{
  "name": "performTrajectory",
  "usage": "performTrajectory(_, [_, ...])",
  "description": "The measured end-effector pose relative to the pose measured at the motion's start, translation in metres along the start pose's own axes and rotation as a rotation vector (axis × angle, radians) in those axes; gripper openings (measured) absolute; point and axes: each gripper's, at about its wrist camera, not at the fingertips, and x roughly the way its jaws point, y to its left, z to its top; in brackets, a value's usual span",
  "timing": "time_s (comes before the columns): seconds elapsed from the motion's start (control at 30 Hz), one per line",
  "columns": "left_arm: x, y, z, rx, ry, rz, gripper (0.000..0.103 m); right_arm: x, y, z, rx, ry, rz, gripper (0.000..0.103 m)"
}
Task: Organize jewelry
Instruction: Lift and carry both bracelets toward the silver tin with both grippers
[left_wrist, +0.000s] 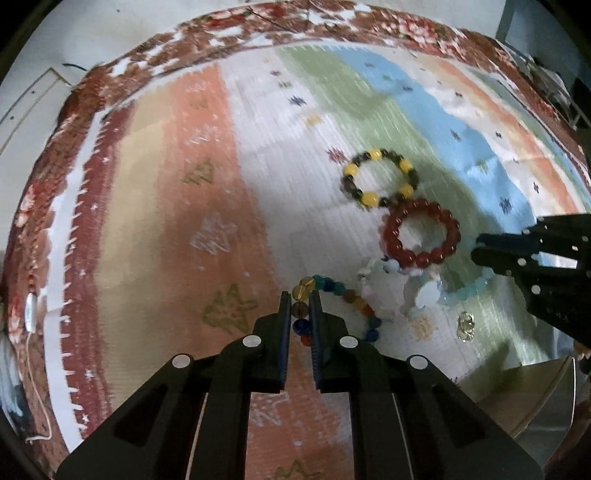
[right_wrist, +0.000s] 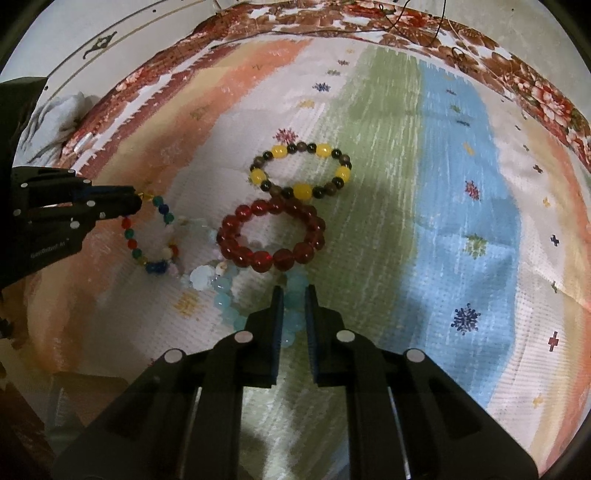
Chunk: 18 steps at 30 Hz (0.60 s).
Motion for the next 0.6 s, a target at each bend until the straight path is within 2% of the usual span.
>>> performTrajectory(0.23, [-0.017,0.013,-0.001,-0.038,-0.034,0.003,0.009,-0.019,0.008,0.002,-0.003,-0.036,-0.003,0.013])
performTrajectory(0.6, [-0.042,0.006,-0.004,-0.040,-0.085,-0.002,0.009,-0.049,0.016,-0.002,-0.002,-0.094,-0.028,0.013])
